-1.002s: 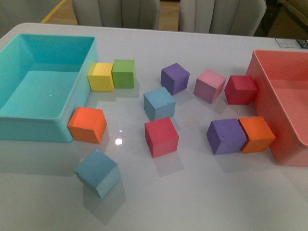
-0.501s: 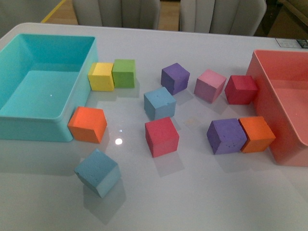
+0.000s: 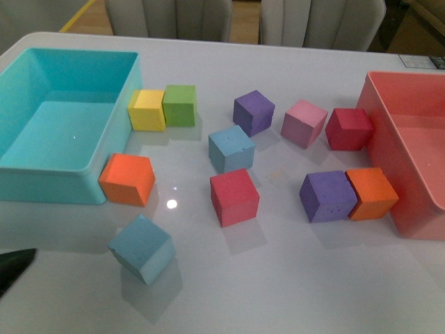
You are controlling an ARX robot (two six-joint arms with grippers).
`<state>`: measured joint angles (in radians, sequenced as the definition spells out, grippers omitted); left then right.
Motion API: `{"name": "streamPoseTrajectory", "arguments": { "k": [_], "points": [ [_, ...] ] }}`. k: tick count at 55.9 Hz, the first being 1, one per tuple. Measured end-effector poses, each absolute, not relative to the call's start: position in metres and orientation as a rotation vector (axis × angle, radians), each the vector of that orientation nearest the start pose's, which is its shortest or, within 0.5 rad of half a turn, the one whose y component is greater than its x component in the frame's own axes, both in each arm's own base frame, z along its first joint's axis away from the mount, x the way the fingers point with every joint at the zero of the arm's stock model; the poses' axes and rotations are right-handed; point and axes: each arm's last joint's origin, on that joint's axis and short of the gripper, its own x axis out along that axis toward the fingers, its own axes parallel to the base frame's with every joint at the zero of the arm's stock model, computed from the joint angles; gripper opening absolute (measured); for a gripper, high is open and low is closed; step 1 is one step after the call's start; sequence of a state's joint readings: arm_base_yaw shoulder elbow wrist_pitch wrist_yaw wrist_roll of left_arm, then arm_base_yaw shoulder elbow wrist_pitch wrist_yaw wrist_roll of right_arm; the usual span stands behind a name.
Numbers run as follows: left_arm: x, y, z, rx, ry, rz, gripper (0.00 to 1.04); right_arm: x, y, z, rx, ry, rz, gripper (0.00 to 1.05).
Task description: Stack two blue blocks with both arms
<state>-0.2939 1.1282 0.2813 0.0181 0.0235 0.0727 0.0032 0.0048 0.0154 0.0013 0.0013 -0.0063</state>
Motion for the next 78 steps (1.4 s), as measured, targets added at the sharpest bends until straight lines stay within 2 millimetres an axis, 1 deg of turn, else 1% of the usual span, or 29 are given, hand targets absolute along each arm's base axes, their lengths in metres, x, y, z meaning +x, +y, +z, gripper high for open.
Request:
{"name": "streamPoseTrajectory", "arguments": {
  "k": [6, 12, 16, 22, 39, 45, 53, 59, 78],
  "points": [
    [0.189, -0.075, 0.103, 0.171, 0.922, -0.363, 0.96, 0.097, 0.000, 0.169, -0.006, -0.012, 0.002, 0.96],
    [0.207, -0.099, 0.080, 0.127, 1.023, -0.369, 0.96, 0.097, 0.000, 0.169, -0.006, -0.012, 0.002, 0.96],
    [0.219, -0.109, 0.070, 0.100, 1.057, -0.345, 0.96, 0.097, 0.000, 0.169, -0.006, -0.012, 0.002, 0.96],
    [0.232, -0.121, 0.061, 0.096, 1.075, -0.336, 0.96, 0.097, 0.000, 0.169, -0.006, -0.012, 0.002, 0.96],
    [0.250, -0.131, 0.046, 0.119, 1.123, -0.306, 0.96, 0.097, 0.000, 0.169, -0.006, -0.012, 0.002, 0.96],
    [0.259, -0.130, 0.046, 0.119, 1.125, -0.279, 0.96, 0.097, 0.000, 0.169, -0.006, -0.012, 0.002, 0.96],
    [0.273, -0.129, 0.052, 0.158, 1.077, -0.240, 0.96, 0.097, 0.000, 0.169, -0.006, -0.012, 0.002, 0.96],
    [0.274, -0.128, 0.051, 0.214, 1.058, -0.249, 0.96, 0.097, 0.000, 0.169, -0.006, -0.012, 0.002, 0.96],
    [0.276, -0.127, 0.037, 0.365, 1.050, -0.319, 0.96, 0.097, 0.000, 0.169, -0.006, -0.012, 0.002, 0.96]
  ]
}}
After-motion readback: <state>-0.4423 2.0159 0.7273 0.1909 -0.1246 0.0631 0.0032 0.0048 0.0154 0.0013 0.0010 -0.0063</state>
